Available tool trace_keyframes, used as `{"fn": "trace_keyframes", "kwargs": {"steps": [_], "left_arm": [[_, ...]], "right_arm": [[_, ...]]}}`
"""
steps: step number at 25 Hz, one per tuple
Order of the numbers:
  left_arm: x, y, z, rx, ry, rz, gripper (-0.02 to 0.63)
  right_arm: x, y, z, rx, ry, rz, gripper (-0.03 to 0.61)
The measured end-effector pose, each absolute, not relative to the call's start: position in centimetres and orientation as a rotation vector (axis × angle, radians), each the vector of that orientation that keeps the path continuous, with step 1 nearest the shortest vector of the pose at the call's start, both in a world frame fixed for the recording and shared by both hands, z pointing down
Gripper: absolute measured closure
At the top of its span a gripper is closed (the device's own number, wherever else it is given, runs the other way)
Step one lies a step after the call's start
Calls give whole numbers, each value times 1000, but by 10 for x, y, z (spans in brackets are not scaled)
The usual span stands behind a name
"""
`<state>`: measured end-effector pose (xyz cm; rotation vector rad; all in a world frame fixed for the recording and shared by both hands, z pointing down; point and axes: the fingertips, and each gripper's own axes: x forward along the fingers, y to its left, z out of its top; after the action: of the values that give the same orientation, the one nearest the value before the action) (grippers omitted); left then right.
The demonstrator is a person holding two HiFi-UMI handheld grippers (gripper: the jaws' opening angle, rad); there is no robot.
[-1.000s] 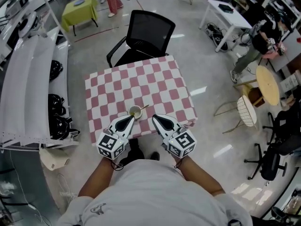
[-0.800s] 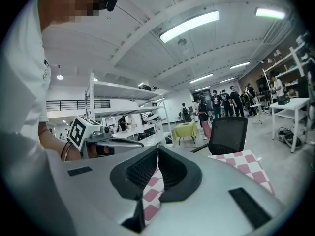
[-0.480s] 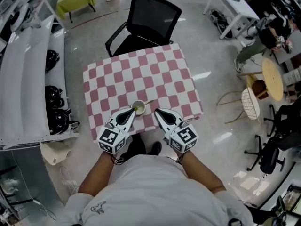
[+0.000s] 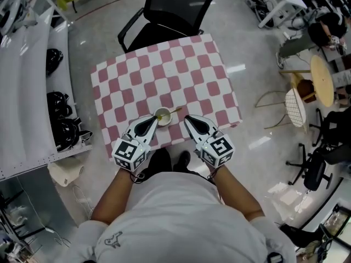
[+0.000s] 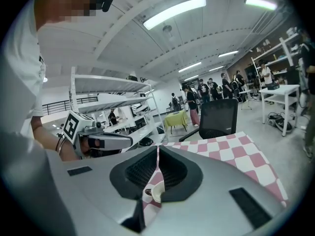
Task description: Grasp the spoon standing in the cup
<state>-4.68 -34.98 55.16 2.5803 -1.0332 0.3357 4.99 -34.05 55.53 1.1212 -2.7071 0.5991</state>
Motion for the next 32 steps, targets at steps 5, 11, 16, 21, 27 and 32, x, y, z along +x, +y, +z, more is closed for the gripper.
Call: {"fn": "trace_keyframes", "kwargs": {"steps": [5,11,16,21,27,32], "left_arm": [[-44,-353,571,2559,-983,361,603],[-36,-355,583,2562,-927,363,603],[-33,-354,599,2537,-890,389,603],[-34,-356,616,2505,-875,416,603],[-32,-357,632,2482,-834,433,603],[-27,-356,646,2484,-774,464,603]], "right_arm": [[56,-349,576,1149,-2664,644,543],[58,-356,594,1172,-2641,748,543],[58,-362,609,1172,-2619,777,543],[56,-370,627,1155,-2596,838,543],[57,-375,654,1160,-2550,884,543],[53,-379,679,1147,-2509,932,541]]}}
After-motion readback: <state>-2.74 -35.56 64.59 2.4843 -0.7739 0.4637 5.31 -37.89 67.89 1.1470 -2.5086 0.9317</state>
